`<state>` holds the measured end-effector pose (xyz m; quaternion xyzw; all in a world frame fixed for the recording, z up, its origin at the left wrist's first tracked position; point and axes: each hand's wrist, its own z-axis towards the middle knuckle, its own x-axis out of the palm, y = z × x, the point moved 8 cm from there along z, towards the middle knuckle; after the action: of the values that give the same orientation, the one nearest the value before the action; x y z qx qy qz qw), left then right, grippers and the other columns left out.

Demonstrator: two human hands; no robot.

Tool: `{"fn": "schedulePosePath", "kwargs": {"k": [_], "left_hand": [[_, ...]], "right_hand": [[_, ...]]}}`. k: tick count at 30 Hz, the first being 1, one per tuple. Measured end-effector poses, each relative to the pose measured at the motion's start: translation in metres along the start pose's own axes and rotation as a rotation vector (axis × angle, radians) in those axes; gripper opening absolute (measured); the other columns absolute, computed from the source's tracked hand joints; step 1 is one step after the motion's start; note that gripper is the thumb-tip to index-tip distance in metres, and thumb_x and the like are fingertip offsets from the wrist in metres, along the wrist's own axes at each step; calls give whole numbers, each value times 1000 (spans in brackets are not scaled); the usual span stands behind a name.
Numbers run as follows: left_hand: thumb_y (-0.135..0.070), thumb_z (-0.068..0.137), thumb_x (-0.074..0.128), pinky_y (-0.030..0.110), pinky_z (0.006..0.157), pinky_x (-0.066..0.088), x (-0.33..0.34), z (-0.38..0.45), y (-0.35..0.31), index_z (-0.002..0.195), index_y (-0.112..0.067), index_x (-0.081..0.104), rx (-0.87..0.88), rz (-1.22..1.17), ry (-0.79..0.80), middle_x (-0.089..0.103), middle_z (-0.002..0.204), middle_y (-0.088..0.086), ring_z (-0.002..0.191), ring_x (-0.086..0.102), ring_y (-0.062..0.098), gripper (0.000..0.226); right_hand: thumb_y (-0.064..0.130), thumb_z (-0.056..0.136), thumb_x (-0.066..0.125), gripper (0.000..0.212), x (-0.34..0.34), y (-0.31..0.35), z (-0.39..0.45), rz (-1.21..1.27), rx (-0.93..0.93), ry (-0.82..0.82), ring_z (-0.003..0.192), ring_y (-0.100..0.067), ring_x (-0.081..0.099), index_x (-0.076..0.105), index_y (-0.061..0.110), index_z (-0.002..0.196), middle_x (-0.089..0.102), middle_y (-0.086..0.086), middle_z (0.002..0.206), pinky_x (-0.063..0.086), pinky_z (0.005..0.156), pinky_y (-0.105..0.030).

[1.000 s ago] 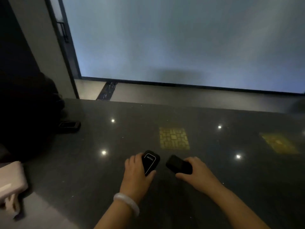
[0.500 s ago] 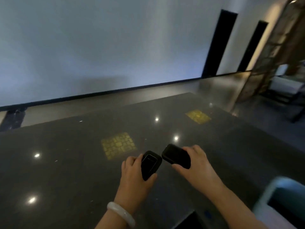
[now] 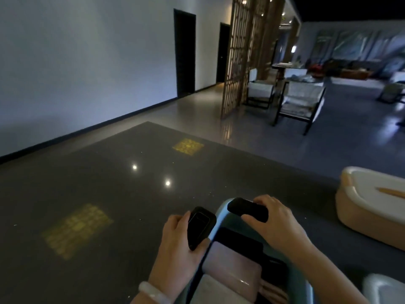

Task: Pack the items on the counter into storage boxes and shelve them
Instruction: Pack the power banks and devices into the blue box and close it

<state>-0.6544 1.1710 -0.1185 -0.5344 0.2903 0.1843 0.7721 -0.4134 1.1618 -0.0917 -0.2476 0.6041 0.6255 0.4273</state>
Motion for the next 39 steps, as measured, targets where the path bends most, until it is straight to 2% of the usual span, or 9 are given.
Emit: {"fn": "schedulePosePath", "kwargs": {"k": [6,12,19,23,26,31,33,35,39], "left_hand": [[-42,82,70,2,88,30,25,5,-14,146,-20,35,162,73,129,29,118,-18,113,33,-1,75],[-42,83,69,10,92,31,32,12,-9,147,-18,34,252,125,179,30,124,-15,111,25,-3,77],[-45,85,65,12,91,34,34,30,1,147,-20,32,237,53,219,33,123,-10,114,33,3,74],[-40,84,67,17,84,46,36,34,3,144,-21,35,213,-33,239,33,119,-10,105,49,7,71],[-41,84,66,20,81,48,37,34,1,143,-22,34,223,-55,252,32,120,-9,101,50,7,69],[-37,84,67,27,81,49,45,37,-3,143,-18,34,280,-39,283,33,123,-5,104,50,12,70],[-37,84,67,25,83,50,47,38,-4,143,-16,34,295,-31,285,34,123,-5,105,50,12,71],[-40,84,66,21,82,47,49,40,-6,143,-17,33,317,-15,280,33,123,-6,105,49,10,72],[-40,82,67,22,85,48,53,43,-9,143,-16,35,320,5,273,35,124,-5,109,50,12,73]], "right_hand": [[61,77,66,36,6,-33,-4,-51,135,91,72,0,57,58,33,97,59,13,83,48,61,-19],[67,73,65,37,16,-40,-1,-69,208,56,64,3,56,62,36,94,59,16,75,35,47,-10],[55,70,75,21,37,-35,9,-3,242,25,65,0,60,64,38,75,65,13,73,44,56,-15],[53,66,80,25,44,-36,11,24,278,31,72,9,54,62,42,79,62,20,79,35,55,-8],[49,62,84,40,48,-42,9,41,315,51,75,10,54,69,37,96,63,19,86,39,53,-6],[28,64,86,56,57,-49,9,13,299,112,92,2,58,67,32,117,67,15,104,39,74,-7],[16,71,80,49,58,-51,10,-1,281,102,96,2,57,68,31,117,68,14,108,39,80,-9],[8,77,72,41,57,-57,9,6,298,50,90,3,60,71,32,111,71,13,104,41,73,-3],[12,77,73,30,61,-65,8,49,351,52,82,3,65,76,33,99,73,15,90,44,68,-2]]}}
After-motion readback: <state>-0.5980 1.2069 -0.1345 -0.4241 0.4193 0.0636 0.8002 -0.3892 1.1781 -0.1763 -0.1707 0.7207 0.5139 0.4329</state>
